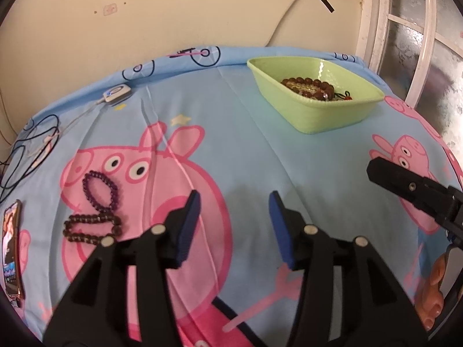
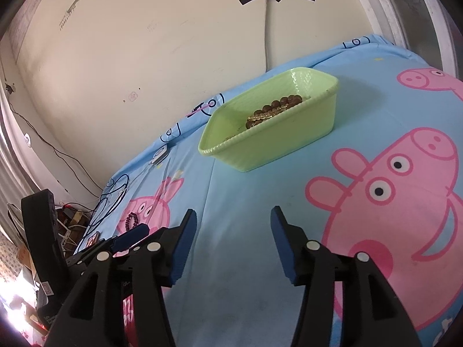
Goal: Organize jewelry
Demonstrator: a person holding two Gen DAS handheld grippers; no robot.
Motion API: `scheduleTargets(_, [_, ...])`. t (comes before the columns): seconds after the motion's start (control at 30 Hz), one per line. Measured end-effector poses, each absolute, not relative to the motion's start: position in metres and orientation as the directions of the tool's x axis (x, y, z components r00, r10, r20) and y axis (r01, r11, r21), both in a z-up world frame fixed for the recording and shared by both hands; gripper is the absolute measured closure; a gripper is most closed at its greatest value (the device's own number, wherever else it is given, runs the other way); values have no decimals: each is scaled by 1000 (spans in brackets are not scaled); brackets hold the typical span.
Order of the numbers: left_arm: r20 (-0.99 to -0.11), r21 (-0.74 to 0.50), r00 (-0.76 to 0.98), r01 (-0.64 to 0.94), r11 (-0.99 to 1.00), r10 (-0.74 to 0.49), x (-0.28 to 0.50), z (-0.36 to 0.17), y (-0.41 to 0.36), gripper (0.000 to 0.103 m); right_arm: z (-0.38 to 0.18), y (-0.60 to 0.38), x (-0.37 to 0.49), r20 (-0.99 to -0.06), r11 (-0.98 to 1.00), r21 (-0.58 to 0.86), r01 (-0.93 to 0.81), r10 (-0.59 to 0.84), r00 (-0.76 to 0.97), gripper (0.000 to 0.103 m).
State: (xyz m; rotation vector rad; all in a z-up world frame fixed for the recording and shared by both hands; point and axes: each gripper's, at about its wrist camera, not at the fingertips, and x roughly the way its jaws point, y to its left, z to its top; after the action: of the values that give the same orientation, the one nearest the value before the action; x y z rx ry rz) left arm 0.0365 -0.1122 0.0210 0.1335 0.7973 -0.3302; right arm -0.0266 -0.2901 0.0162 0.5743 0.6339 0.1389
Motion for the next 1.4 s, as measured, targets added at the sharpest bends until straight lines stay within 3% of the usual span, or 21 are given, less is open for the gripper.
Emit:
scheduleTargets(0.23, [-728, -33, 635, 346, 938, -260, 39, 20, -111, 56, 14, -290, -24, -533, 839, 541, 54, 293, 794, 73])
scheduleTargets(0.37, [-713, -43, 645, 350, 936, -274, 36, 22, -109, 45, 14, -288, -24, -536, 841, 538, 53, 293, 791, 72])
scheduleTargets(0.77, [-716, -44, 640, 355, 934, -277, 36, 23, -111, 44, 14, -288, -22, -538, 839, 542, 52, 299, 788, 71])
scheduleTargets(0.9, [-710, -41, 648, 355, 934, -277, 35, 24, -111, 37, 14, -288, -22, -534, 837, 546, 49, 302, 790, 71])
scheduleTargets(1.4, [-711, -56, 644, 349, 936, -282, 36, 24, -109, 37, 13, -290, -25, -527, 833, 551, 48, 303, 794, 69])
